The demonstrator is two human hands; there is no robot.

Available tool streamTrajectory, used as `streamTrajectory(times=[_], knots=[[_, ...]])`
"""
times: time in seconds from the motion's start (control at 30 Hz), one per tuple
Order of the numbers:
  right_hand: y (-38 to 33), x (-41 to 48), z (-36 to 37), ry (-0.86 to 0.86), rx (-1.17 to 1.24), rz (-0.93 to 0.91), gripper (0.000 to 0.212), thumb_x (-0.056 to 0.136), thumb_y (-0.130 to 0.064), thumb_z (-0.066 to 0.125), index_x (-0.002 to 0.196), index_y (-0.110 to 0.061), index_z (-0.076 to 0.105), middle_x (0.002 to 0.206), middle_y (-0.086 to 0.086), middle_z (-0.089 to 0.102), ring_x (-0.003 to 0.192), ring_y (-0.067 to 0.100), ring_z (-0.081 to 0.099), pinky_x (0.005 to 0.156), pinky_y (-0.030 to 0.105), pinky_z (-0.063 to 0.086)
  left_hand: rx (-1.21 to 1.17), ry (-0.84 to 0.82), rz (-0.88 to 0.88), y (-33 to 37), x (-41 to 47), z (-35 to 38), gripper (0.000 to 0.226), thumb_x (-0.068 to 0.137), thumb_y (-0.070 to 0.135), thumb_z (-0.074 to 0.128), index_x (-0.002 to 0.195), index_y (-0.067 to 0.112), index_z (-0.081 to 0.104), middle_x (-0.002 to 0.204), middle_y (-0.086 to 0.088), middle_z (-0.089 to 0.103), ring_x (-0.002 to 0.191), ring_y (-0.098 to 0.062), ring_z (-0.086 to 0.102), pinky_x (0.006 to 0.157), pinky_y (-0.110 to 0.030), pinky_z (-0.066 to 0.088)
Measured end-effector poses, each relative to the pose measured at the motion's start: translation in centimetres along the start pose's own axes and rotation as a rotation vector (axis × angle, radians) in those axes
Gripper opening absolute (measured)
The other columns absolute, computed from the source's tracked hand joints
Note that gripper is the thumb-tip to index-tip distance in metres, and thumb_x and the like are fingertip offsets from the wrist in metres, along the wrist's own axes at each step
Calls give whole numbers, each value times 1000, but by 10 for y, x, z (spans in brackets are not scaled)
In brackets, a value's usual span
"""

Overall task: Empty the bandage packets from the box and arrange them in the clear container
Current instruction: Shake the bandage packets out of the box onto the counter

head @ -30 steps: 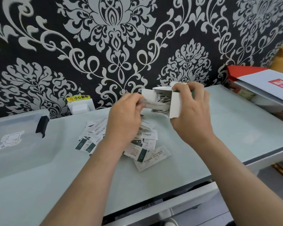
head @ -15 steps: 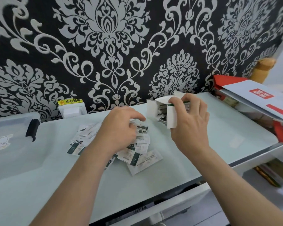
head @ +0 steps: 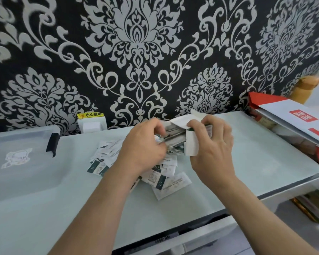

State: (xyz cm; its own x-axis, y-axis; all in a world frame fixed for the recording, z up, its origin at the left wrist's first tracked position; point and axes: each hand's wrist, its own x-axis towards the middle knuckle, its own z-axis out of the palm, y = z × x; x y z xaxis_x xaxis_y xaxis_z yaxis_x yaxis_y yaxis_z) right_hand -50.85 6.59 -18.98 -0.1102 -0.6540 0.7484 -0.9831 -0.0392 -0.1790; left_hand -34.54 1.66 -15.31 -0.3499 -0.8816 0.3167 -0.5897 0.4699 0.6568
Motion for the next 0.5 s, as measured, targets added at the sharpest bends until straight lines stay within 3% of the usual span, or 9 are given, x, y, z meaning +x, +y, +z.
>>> streamTrajectory(times=[0.17, 0.33, 0.5], knots=[[-12, 5, 2, 9, 37, -23, 68, 62, 1, 76, 118, -24, 47, 121, 5, 36, 117, 31, 35, 87, 42, 35, 57, -1, -45, -8, -3, -4, 22, 81, 20, 70, 87, 31, 52, 93, 16, 54, 81, -7, 50, 63, -25, 38], [-15, 5, 8, -24, 60, 13, 75, 57, 5, 76, 118, -26, 46, 122, 5, 37, 117, 30, 34, 87, 36, 29, 1, 70, -95, -21, -6, -22, 14, 86, 17, 70, 83, 29, 64, 79, 16, 63, 76, -4, 60, 71, -28, 53], [-8, 5, 8, -17, 69, 66, 70, 60, 8, 69, 118, -25, 47, 123, 10, 42, 117, 31, 35, 88, 34, 25, -33, 93, -170, -36, -10, -41, 14, 85, 14, 70, 86, 28, 67, 79, 13, 66, 76, -7, 63, 75, -29, 54]])
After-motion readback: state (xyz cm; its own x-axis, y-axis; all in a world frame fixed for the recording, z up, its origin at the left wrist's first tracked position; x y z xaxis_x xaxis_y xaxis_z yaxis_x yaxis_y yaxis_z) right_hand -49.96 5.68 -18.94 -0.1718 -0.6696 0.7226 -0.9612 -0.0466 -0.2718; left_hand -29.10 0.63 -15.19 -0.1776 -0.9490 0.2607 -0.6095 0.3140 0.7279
